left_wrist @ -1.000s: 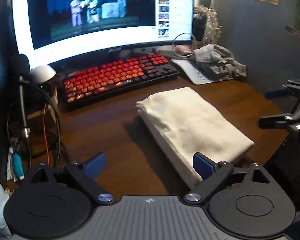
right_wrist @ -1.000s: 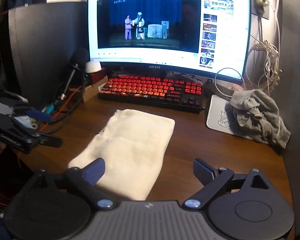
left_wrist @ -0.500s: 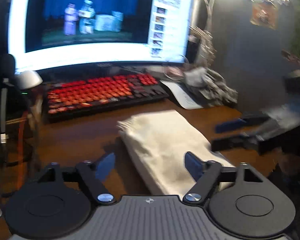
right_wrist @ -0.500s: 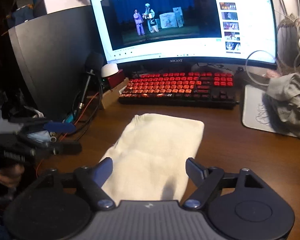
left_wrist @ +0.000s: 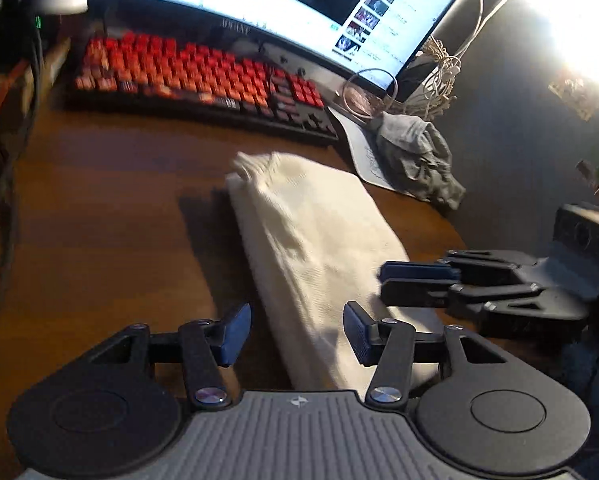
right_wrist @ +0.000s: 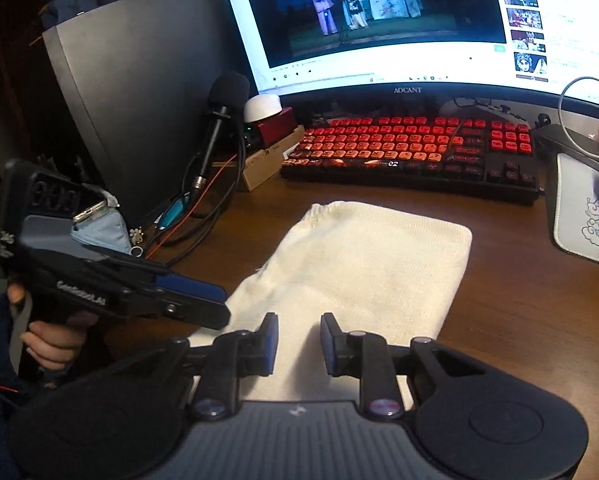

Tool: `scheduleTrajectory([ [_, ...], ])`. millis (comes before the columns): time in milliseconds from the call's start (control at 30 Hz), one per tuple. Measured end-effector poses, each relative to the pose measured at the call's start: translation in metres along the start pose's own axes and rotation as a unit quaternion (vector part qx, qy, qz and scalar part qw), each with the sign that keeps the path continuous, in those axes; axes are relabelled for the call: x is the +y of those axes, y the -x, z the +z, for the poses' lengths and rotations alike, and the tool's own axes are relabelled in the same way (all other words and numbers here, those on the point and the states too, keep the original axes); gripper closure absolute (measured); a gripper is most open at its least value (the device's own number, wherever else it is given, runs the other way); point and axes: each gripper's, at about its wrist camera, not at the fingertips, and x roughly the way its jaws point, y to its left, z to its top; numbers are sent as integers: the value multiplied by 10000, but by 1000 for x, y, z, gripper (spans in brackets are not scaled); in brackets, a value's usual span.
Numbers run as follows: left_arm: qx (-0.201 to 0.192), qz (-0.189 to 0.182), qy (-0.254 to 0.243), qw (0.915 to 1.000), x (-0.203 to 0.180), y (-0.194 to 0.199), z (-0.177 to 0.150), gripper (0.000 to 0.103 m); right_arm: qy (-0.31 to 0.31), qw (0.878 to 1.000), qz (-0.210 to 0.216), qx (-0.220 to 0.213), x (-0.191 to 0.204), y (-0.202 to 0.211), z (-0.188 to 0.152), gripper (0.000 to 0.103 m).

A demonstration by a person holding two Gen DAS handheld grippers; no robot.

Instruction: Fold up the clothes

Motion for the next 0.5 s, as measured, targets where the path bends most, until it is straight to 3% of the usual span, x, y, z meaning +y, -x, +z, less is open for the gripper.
scheduleTrajectory([
  [67,58,-151,214,9996,3,-3,2,59,20,10000,24,-5,2,0,-1,80],
  [100,61,-146,271,9995,4,-3,3,73,26,10000,28,-7,3,-1,-2,80],
  [200,22,-73,321,9995,5,-1,6,97,3,10000,-12,0,3,0,-3,80],
  [333,-67,-578,753,9955,20,10,7,97,-58,10000,-34,13,3,7,-9,80],
  [500,-10,-666,785,9947,24,11,8,97,-199,9998,-72,16,1,14,-20,80],
])
